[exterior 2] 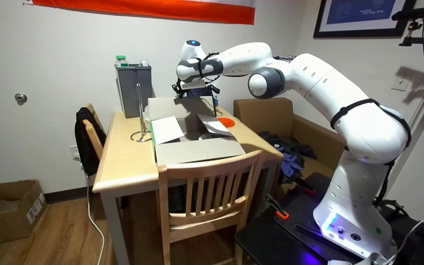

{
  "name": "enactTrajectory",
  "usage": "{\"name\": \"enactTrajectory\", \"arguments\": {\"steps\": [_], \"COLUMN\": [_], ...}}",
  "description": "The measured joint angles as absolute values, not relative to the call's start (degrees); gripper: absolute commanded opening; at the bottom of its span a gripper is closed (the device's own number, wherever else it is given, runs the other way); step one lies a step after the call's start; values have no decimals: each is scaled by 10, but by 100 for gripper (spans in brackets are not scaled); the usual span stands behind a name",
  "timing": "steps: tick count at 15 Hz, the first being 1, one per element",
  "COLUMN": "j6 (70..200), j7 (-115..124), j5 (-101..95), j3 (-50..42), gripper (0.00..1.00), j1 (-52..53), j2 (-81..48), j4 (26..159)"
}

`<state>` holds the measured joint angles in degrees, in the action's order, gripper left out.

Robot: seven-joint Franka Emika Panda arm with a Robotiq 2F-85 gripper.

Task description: Close three flaps of the box

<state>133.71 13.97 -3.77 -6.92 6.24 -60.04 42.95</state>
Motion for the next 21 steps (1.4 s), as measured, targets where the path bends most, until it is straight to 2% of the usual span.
{"name": "enactTrajectory", "arguments": {"steps": [21], "j6": [1308], "j7": [140], "j5": [-38], "j3": [-74], "gripper": [0], "j1": [60], "j2": [-622], "j4": [383]}}
